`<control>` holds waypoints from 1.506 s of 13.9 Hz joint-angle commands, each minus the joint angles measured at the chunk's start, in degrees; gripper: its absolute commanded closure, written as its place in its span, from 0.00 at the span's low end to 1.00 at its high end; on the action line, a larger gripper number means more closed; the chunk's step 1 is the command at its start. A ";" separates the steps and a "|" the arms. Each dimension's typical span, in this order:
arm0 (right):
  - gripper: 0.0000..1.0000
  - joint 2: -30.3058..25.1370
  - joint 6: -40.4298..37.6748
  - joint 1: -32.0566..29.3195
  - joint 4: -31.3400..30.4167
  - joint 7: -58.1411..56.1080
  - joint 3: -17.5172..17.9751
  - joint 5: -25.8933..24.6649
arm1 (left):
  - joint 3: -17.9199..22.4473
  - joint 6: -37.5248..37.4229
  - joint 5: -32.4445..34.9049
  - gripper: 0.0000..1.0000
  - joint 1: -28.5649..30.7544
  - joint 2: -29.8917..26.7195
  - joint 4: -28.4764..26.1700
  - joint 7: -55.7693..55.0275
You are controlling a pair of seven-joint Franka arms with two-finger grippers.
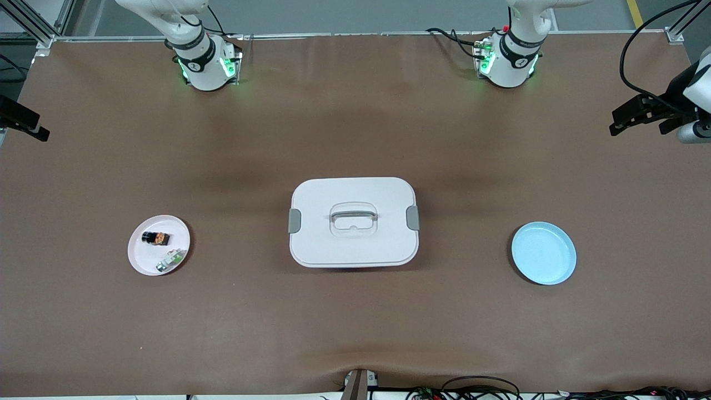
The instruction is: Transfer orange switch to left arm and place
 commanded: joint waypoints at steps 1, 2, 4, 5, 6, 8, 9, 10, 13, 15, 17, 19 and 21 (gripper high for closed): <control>0.00 -0.55 0.10 -0.72 -0.19 0.72 0.58 1.06 | -0.30 -1.03 1.23 0.00 0.16 0.50 1.43 0.66; 0.00 -0.55 0.19 -0.81 -0.10 0.72 0.58 1.06 | -0.30 -1.03 1.31 0.00 0.07 0.58 1.43 0.66; 0.00 -0.55 -0.25 -0.81 -0.10 0.81 0.58 0.97 | -0.30 -1.03 1.23 0.00 0.16 0.58 1.43 0.66; 0.00 -0.55 -0.08 -0.89 -0.10 0.81 0.49 1.06 | -0.30 -1.03 1.23 0.00 0.07 1.02 1.61 0.75; 0.00 -0.28 -0.60 -1.16 -0.01 0.37 0.58 1.49 | -0.30 -1.03 1.23 0.00 -0.01 1.28 1.78 0.92; 0.00 -0.37 -0.69 -1.07 -0.01 0.37 0.49 1.85 | -0.30 -1.12 1.23 0.00 -0.10 1.38 1.96 0.40; 0.00 -0.37 -0.69 -1.07 0.77 -0.16 0.49 1.76 | -0.21 -1.12 1.14 0.00 -0.19 1.38 1.87 -0.30; 0.00 -0.37 -0.86 -1.16 1.56 -0.16 0.49 2.37 | -0.30 -1.12 1.14 0.00 -0.45 1.64 1.96 -0.31; 0.00 -0.37 -1.48 -1.16 1.66 -0.25 0.49 1.59 | -0.30 -1.12 0.70 0.00 -0.54 1.64 2.05 -0.22; 0.00 0.24 -1.66 -1.68 1.66 -0.16 0.40 1.50 | -0.56 -0.94 1.40 0.00 -0.54 1.81 2.31 -0.22; 0.00 0.86 -0.96 -2.56 1.48 -0.25 0.23 1.59 | -0.56 -0.94 1.40 0.00 -0.54 2.78 3.45 -0.22; 0.00 1.30 -0.95 -2.57 1.66 -0.34 0.23 1.59 | -0.56 -0.94 1.75 0.00 -0.54 3.39 3.72 -0.22; 0.00 2.34 -0.34 -2.65 1.66 -0.25 0.23 2.11 | -0.65 -0.77 2.02 0.00 -0.54 4.27 4.50 -0.22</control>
